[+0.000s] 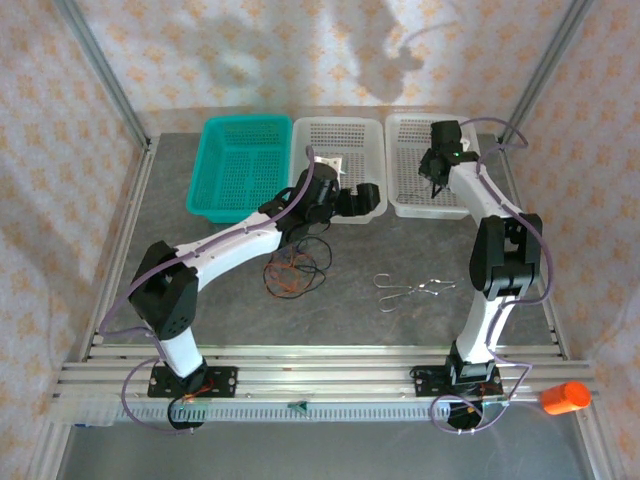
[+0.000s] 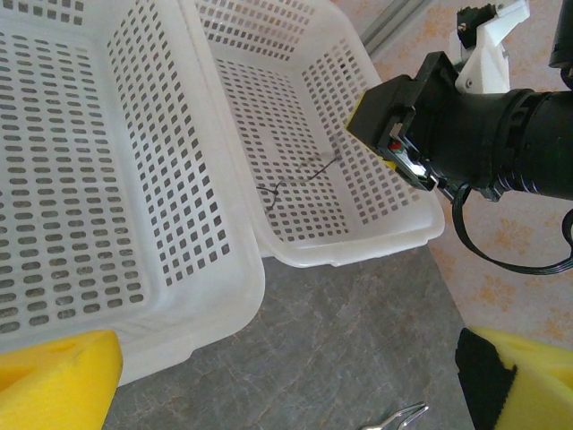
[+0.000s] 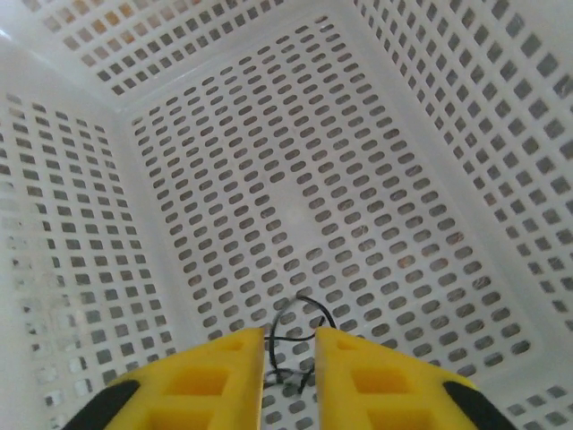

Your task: Untangle the cables

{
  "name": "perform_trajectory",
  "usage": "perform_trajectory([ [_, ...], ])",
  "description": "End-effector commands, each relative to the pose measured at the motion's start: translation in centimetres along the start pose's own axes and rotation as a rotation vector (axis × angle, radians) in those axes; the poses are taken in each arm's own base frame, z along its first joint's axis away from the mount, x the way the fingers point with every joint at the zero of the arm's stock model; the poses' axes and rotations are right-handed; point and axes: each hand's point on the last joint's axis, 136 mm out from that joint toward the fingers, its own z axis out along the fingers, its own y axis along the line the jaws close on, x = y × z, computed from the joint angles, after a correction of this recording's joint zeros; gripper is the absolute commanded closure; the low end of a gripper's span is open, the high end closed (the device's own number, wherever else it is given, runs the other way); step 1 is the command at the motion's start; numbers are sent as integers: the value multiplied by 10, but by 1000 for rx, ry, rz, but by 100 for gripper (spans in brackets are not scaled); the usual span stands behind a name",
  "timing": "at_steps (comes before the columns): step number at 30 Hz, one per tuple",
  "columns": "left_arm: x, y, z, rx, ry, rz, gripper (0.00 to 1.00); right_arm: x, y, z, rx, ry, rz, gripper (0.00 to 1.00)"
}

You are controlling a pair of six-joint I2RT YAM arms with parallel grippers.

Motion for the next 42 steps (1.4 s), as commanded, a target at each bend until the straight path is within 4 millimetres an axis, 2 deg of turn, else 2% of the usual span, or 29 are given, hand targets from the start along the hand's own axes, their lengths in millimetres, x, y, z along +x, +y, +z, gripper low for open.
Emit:
perform_trajectory([
  [1,-17,-6,-4,2,-39,-10,3,-2,-8,-6,25,-13,9,64],
  [5,-21,-1,-13,-21,-62,2,3,-11,-6,-21,6,-53,15,46],
  [7,-25,0,-21,-37,-83,12,3,-20,-3,-34,-19,-88,20,40],
  [11,-30,7,-41,-92,-105,45,4,-27,4,-69,-73,-178,41,37],
  [15,-21,29,-67,-177,-114,68,5,-15,21,-103,-145,-228,17,37],
  [21,11,70,-102,-304,-73,87,9,30,58,-145,-272,-232,-69,39],
  [26,43,98,-118,-357,-32,47,16,69,79,-164,-349,-191,-99,41],
  [31,75,120,-123,-386,20,-18,21,109,96,-172,-376,-128,-147,43],
  [37,105,145,-126,-440,64,-62,31,170,114,-176,-414,-27,-168,51],
  [42,122,163,-119,-474,123,-97,47,226,128,-180,-434,46,-142,59],
])
